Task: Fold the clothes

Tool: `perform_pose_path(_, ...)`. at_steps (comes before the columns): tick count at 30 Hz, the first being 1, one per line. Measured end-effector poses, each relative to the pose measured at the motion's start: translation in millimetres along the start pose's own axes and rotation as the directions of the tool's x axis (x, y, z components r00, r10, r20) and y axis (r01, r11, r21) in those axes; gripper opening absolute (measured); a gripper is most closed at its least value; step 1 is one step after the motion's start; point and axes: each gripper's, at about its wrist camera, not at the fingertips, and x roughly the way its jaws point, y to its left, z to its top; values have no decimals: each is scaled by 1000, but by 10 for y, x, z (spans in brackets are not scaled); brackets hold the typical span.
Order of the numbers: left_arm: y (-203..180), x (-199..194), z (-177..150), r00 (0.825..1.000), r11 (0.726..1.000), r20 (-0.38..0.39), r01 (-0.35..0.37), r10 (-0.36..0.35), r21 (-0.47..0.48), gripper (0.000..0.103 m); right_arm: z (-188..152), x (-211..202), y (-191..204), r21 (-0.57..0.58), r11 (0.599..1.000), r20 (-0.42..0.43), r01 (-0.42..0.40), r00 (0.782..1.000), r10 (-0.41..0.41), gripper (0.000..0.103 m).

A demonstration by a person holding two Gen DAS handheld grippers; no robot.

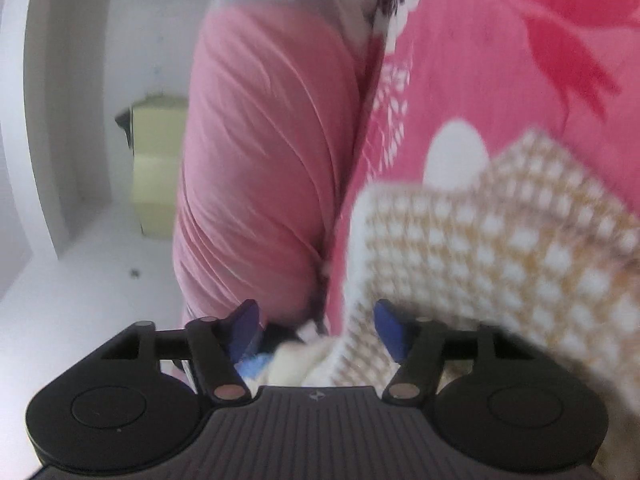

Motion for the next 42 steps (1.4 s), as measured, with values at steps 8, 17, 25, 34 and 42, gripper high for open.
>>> perform_pose_path(8, -350, -737, -333, 1000, 997, 3, -22, 21, 77, 54, -234, -1023, 170, -57, 997, 104, -48, 993, 54, 79)
perform_pose_path(17, -489, -1587, -1521, 993, 981, -62, -93, 105, 167, 81, -1008, -2148, -107, -97, 970, 105, 224, 971, -214, 92)
perform_pose_path(25, -111, -1328, -2220, 974, 965, 7, -226, 227, 130, 82, -1241, -1840, -230, -161, 938, 63, 306, 952, -300, 97)
perform_pose_path(34, -65, -1055, -2213, 936, 934, 215, -317, 280, 162, 80, -961, -1485, -304, -134, 947, 101, 292, 955, -280, 97)
perform_pose_path(42, -8, -1065, -2153, 907, 943, 286, -331, 310, 29, 39, -769, -1284, -367, -60, 957, 176, 284, 947, -270, 74)
